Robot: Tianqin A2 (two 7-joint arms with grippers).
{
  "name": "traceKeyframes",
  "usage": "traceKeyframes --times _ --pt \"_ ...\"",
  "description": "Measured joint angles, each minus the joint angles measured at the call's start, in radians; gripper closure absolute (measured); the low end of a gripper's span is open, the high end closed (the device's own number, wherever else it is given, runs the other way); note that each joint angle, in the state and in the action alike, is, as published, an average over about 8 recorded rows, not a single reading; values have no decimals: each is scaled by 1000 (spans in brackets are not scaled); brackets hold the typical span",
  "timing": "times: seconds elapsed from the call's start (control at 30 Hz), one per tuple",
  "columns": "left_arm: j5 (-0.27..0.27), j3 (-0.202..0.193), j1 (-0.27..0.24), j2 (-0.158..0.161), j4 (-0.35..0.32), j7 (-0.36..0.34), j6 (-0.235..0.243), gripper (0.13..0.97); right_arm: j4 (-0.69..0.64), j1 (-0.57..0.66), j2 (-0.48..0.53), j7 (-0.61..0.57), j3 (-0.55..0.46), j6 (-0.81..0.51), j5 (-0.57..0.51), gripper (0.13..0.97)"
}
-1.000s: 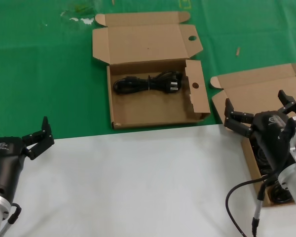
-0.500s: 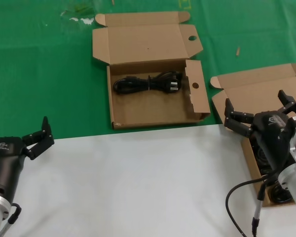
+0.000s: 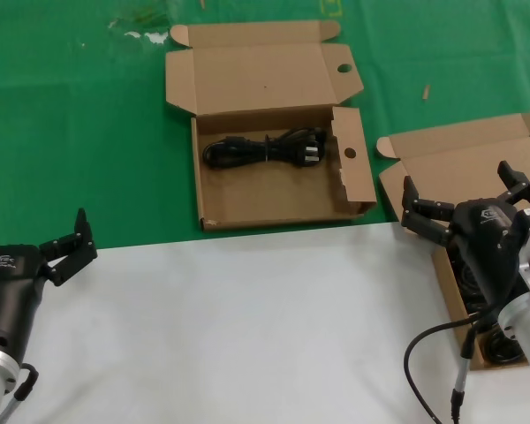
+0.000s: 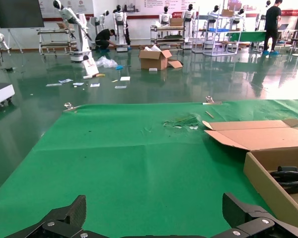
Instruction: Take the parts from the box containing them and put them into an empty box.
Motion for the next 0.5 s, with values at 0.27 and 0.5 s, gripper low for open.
traceKeyframes --times 0.27,0.5 --pt "0 0 0 0 0 0 0 132 0 0 0 0 0 0 0 129" --pt "0 0 0 0 0 0 0 132 0 0 0 0 0 0 0 129"
